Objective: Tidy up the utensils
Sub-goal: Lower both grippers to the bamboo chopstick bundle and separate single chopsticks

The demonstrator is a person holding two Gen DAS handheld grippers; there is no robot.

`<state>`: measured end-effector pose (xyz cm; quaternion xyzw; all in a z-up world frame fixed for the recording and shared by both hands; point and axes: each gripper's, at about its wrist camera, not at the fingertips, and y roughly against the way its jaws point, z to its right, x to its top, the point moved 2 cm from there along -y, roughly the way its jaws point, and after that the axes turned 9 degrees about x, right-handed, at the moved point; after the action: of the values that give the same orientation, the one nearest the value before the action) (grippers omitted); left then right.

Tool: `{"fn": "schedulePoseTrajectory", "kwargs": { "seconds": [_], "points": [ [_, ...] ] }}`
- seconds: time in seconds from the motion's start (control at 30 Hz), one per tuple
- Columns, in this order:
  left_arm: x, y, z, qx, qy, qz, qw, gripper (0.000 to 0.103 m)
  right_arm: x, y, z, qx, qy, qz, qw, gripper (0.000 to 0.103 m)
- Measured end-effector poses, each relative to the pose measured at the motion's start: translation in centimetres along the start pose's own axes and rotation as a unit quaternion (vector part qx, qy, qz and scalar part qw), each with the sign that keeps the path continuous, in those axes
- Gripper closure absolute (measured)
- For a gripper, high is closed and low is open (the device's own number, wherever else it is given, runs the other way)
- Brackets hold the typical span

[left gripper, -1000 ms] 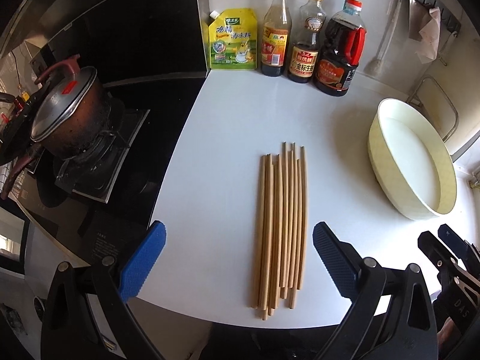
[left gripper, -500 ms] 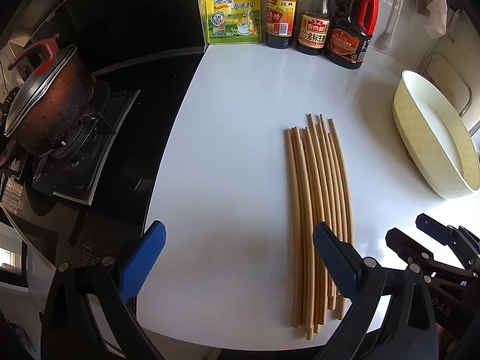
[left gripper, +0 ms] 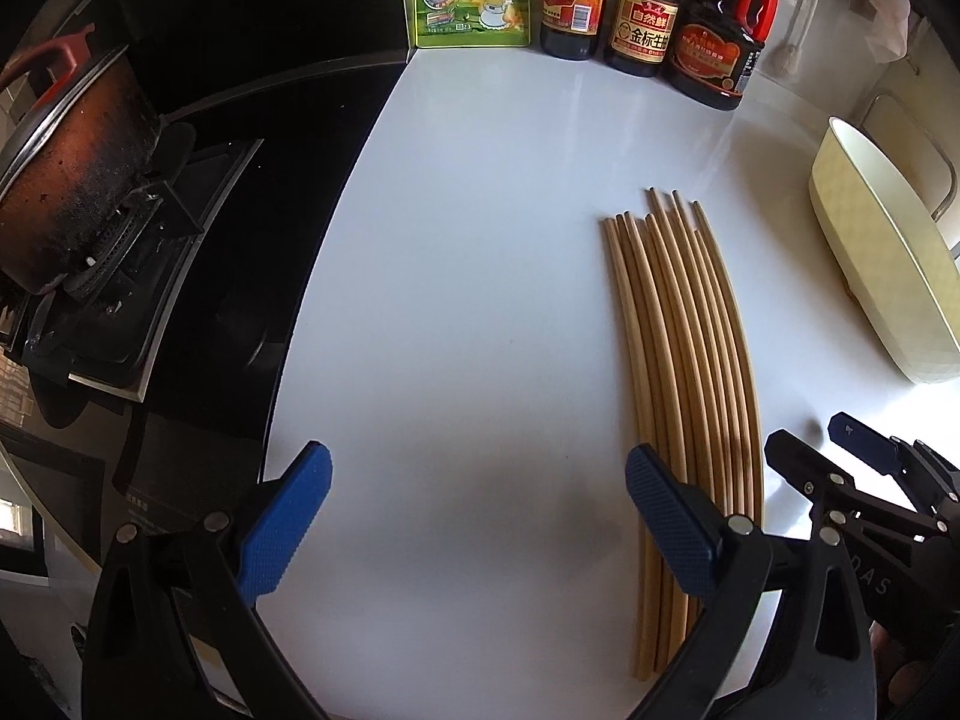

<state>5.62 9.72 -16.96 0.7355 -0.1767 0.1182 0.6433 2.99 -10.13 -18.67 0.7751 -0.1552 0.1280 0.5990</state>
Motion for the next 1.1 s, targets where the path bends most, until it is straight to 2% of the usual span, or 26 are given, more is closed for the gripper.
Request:
{"fn": "schedulePoseTrajectory", "kwargs": {
  "seconds": [0.37,0.83,1.1],
  "points": [
    [0.2,-0.5,0.1,-0.003,0.013,-0.003,0.9999,0.006,0.2,-0.2,-0.6,-0.021,0.014,-0.002,1.000,0.038],
    [-1.0,-1.4,2.0,-0.006,-0.001,-0.011,0.9999,0.006,-0.3,0.9,2.4,-0.043,-0.001,0.006,0.999,0.038],
    [-1.2,-1.6,2.4,-0.005,-0.009,-0.010,0.9999,0.006,-0.6,1.7,3.0,-0.037,-0.004,0.018,0.999,0.038]
  ]
}}
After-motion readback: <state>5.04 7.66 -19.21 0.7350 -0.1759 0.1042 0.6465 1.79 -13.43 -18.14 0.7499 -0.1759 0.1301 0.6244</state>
